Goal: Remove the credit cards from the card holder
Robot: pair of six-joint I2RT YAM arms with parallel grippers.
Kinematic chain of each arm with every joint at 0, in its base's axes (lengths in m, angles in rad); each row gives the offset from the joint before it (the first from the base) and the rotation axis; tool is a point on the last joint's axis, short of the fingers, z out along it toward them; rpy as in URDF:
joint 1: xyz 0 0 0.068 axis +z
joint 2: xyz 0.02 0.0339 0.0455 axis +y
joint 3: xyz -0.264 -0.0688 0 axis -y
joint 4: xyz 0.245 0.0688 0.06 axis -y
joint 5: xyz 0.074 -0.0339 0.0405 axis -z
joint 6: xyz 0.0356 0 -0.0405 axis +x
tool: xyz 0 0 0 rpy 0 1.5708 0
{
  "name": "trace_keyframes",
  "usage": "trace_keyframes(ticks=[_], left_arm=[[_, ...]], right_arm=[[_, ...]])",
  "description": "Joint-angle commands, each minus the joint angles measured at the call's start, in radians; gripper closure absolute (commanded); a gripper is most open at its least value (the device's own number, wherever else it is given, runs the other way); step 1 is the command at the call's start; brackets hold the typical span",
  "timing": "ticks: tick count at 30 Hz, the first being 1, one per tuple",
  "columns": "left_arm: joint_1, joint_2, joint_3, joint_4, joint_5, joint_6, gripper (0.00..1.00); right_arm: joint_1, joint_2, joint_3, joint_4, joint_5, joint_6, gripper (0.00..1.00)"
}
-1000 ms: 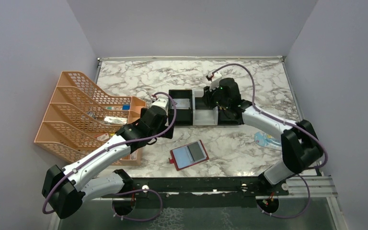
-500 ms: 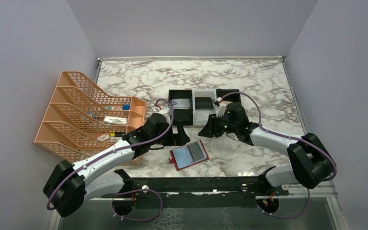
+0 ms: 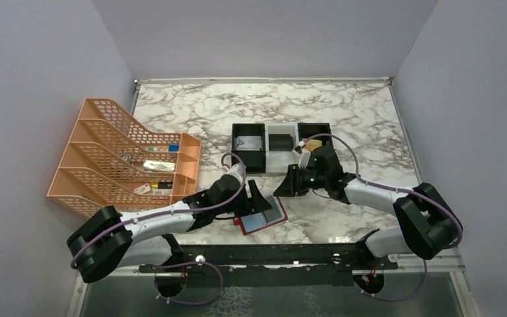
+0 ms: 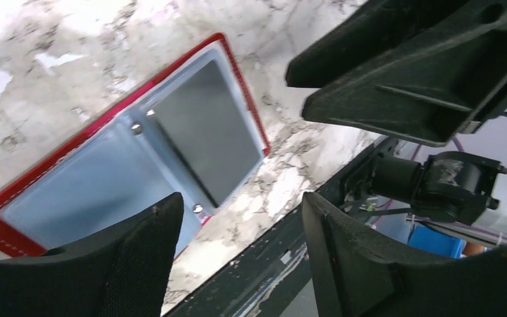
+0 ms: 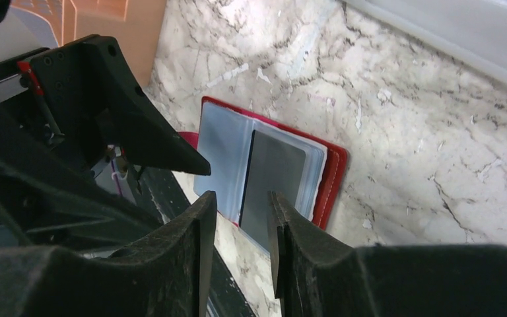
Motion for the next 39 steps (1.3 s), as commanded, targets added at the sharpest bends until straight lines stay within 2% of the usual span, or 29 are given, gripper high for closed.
trace_keyframes(ticks=[1, 6, 18, 34, 39], left_arm=[[-0.020, 0.018, -0.069, 0.114, -0.095, -0.125, 0.34], [-0.025, 0.013, -0.093, 0.130, -0.131, -0.142, 0.41], [-0.035, 0.099, -0.070, 0.168, -0.105, -0.142, 0.51], [-0.037, 0.176, -0.061, 0.221, -0.087, -0.123, 0.63], [-0.037, 0.228, -0.031, 0.241, -0.077, -0.108, 0.75]], right_arm=[[-0.001, 0.016, -0.029, -0.009, -0.048, 0.003, 0.66], [0.001, 0.045, -0.025, -0.026, -0.079, -0.018, 0.68], [0.001, 0.125, -0.002, -0.012, -0.132, -0.030, 0.73], [0.002, 0.190, -0.006, -0.018, -0.112, -0.024, 0.80], [0.002, 0.170, -0.050, 0.026, -0.101, 0.021, 0.80]])
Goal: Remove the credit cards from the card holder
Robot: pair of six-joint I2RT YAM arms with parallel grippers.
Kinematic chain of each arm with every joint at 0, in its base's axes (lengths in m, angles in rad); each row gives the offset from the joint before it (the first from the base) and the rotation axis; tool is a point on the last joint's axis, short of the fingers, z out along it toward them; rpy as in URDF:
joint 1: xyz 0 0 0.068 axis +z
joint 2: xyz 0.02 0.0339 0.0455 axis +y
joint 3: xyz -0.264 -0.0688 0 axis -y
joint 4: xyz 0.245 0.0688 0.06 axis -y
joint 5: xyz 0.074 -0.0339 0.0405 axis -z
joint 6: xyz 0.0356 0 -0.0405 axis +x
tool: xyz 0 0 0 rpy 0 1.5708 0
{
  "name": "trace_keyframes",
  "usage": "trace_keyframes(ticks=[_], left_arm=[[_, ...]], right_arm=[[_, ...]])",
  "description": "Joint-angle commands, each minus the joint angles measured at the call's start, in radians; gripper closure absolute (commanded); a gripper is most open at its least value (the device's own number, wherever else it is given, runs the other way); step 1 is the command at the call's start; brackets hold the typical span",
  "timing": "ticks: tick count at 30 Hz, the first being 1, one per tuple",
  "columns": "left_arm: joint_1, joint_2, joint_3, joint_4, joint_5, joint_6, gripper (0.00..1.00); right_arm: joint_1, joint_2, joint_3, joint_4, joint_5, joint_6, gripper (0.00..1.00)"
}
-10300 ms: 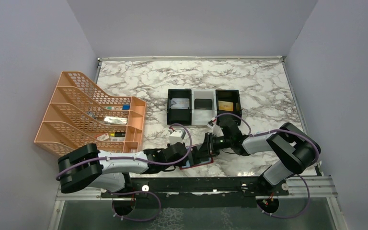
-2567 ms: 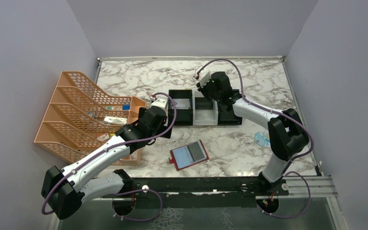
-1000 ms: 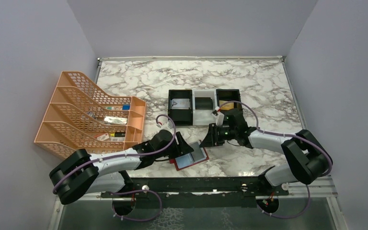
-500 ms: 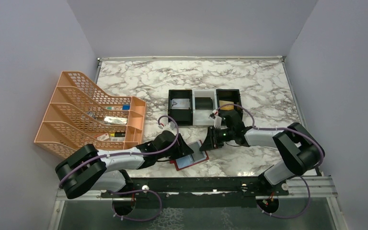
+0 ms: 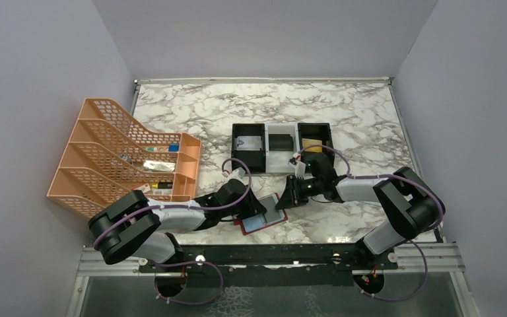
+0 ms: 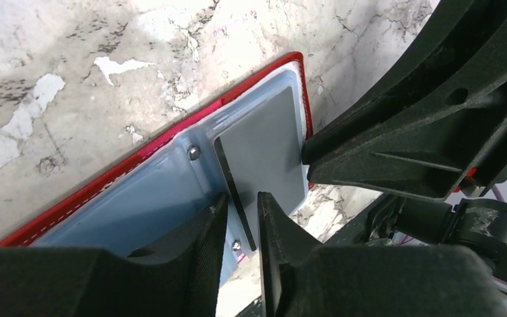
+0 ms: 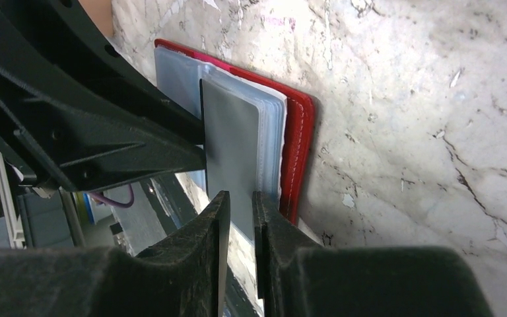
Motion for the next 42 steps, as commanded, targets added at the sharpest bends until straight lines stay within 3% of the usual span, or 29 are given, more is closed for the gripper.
trace_keyframes(ticks=[1, 15, 22, 29, 37, 42], left_arm=[[-0.004, 0.040, 0.041, 0.052, 0.010, 0.019, 0.77], [-0.003, 0.133, 0.182, 0.061, 0.121, 0.203, 0.95], [0.001, 0.110, 0.137, 0.059, 0.103, 0.176, 0.96], [0.001, 0.075, 0.105, 0.059, 0.087, 0.160, 0.97], [0.001, 0.070, 0.096, 0.060, 0.080, 0.154, 0.96], [0.001, 0.071, 0.099, 0.061, 0.089, 0.153, 0.88]], right_arm=[[0.002, -0.008, -0.042, 0.051, 0.005, 0.038, 0.80], [0.002, -0.124, -0.121, 0.053, 0.121, 0.109, 0.81], [0.002, -0.197, -0.080, -0.034, 0.209, 0.095, 0.80], [0.002, -0.155, -0.072, 0.018, 0.140, 0.120, 0.80], [0.002, -0.125, -0.074, -0.054, 0.228, 0.108, 0.80], [0.003, -0.121, -0.087, -0.051, 0.233, 0.105, 0.80]])
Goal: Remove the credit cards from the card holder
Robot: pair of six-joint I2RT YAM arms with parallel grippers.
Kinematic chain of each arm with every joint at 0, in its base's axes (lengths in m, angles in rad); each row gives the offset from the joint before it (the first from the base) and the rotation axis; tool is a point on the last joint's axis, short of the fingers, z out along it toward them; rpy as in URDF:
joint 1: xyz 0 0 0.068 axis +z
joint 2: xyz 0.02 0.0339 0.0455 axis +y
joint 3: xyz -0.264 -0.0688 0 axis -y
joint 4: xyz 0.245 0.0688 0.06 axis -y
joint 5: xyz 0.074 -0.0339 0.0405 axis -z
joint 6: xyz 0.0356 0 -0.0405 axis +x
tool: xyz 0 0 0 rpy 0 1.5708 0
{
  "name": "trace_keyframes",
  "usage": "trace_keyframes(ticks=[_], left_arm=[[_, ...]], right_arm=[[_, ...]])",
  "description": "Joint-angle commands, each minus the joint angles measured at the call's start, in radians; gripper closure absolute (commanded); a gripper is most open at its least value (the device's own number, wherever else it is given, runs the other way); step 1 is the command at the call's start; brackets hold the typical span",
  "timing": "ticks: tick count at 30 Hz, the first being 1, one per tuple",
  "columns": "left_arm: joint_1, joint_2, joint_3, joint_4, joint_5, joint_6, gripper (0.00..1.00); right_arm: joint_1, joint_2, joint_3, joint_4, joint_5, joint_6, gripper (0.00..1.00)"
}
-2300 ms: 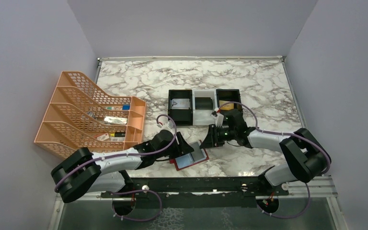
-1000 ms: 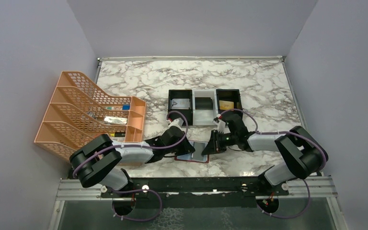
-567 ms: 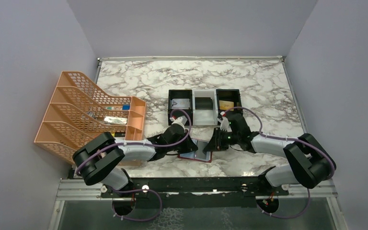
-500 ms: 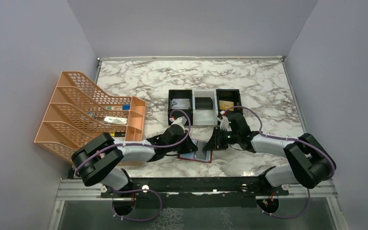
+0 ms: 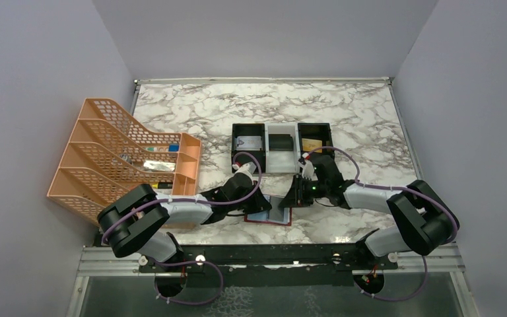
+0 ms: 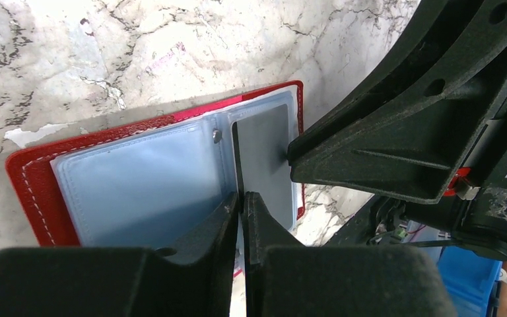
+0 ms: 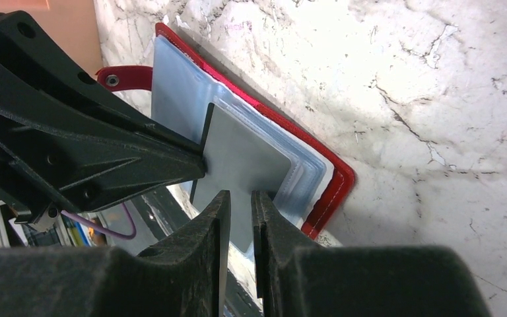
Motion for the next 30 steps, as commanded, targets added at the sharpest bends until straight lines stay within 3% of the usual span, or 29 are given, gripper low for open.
trace_keyframes(ticks=[1, 5, 15, 23, 30], left_arm=[[-0.006, -0.023, -0.002, 0.035, 0.029, -0.004, 0.86], [-0.005, -0.019, -0.005, 0.035, 0.034, -0.020, 0.83], [-0.005, -0.041, -0.031, 0.035, 0.001, -0.041, 0.95], [-0.005, -0.008, -0.043, 0.035, -0.006, -0.080, 0.79], [-0.004, -0.004, -0.053, 0.036, -0.022, -0.091, 0.74]], right_arm=[[0.006, 0.022, -0.011, -0.031, 0.067, -0.007, 0.80], [0.006, 0.026, -0.019, -0.011, 0.059, 0.002, 0.80], [0.006, 0.030, -0.018, -0.009, 0.049, -0.004, 0.80], [0.006, 0.029, -0.016, -0.014, 0.045, -0.009, 0.80], [0.006, 0.021, -0.015, -0.021, 0.048, -0.017, 0.80]])
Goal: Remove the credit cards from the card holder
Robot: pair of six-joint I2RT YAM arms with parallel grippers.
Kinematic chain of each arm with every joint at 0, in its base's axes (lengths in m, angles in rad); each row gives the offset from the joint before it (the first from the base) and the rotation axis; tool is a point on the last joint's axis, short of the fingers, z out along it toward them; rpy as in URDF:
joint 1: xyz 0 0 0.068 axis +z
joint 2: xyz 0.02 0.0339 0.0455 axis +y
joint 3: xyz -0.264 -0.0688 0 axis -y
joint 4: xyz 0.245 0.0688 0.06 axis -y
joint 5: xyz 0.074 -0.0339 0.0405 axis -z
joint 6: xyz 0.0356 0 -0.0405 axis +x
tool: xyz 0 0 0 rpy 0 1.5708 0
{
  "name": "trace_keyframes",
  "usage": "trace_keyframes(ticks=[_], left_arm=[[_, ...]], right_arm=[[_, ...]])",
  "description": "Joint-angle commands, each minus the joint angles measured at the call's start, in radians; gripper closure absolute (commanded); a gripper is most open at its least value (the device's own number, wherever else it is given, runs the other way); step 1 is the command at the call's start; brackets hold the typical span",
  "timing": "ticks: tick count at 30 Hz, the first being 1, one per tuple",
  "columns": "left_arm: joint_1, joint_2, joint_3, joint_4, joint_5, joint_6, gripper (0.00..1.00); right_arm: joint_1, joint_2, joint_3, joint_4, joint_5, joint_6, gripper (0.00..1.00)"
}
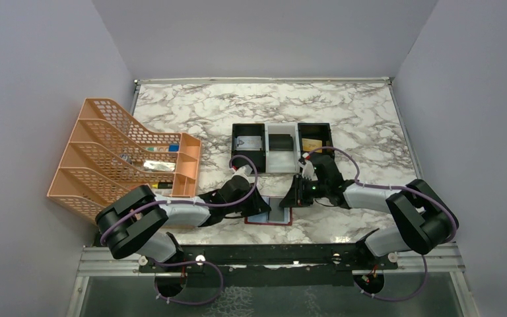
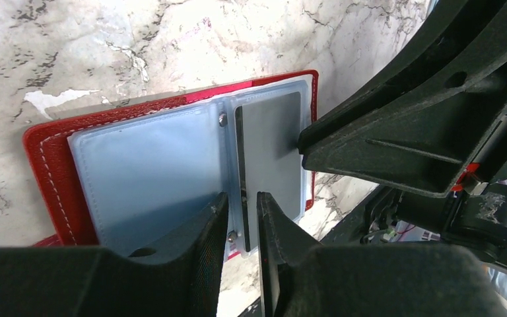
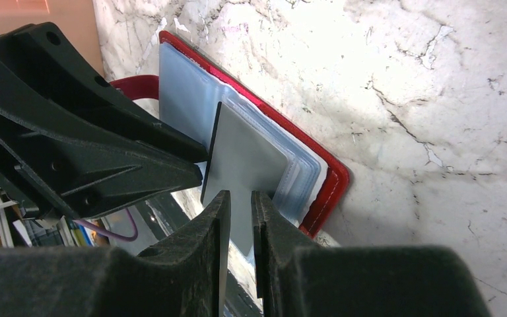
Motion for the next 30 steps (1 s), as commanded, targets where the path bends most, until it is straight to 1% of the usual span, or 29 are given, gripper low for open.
trace_keyframes(ticks=[1, 4, 6, 10, 15, 17, 30], left_arm=[[-0.004, 0.019, -0.009, 0.025, -0.016, -0.011, 0.74], [-0.006, 0.052, 0.007, 0.028, 0.006, -0.010, 0.75], [-0.009, 0.071, 0.013, 0.039, 0.014, -0.013, 0.78], [-0.010, 0.074, 0.004, 0.059, 0.004, -0.028, 0.86], [-0.010, 0.033, -0.024, 0.062, -0.033, -0.041, 0.95], [-0.010, 0.016, -0.035, 0.062, -0.044, -0.048, 1.00], [-0.009, -0.059, -0.080, 0.060, -0.085, -0.061, 1.00]], right_arm=[[0.006, 0.013, -0.014, -0.029, 0.046, -0.027, 0.80], [0.006, 0.016, -0.015, -0.024, 0.045, -0.026, 0.80], [0.006, 0.020, -0.017, -0.019, 0.043, -0.026, 0.80], [0.006, 0.024, -0.026, -0.012, 0.041, -0.022, 0.80], [0.006, 0.015, -0.031, -0.025, 0.064, -0.028, 0.80], [0.006, 0.013, -0.024, -0.040, 0.077, -0.040, 0.80], [0.006, -0.004, 0.001, -0.104, 0.116, -0.097, 0.80]])
